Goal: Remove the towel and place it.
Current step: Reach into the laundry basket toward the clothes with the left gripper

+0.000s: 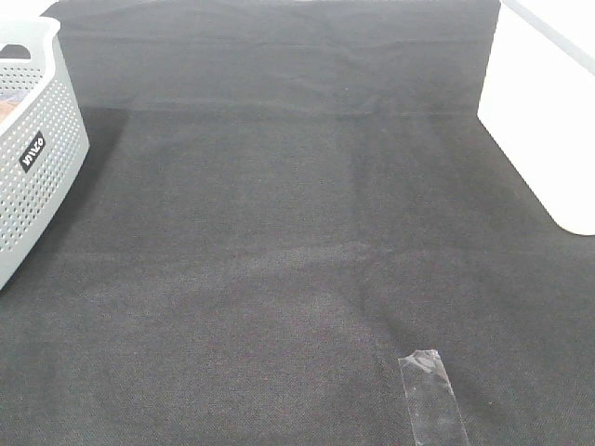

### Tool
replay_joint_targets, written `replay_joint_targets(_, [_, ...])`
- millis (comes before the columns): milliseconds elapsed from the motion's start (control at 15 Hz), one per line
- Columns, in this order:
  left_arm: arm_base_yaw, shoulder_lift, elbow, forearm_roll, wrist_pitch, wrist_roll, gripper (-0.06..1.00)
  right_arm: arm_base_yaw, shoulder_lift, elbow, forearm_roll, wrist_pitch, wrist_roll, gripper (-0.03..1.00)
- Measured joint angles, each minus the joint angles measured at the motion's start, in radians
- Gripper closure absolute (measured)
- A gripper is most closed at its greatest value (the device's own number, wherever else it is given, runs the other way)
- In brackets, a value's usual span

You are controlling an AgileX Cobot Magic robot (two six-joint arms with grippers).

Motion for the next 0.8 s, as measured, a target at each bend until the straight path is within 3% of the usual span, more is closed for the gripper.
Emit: replay_joint_targets(800, [0.0,0.0,0.0,0.0,0.0,0.001,-0.05,0.0,0.0,0.0,0.0,0.0,0.0,0.18])
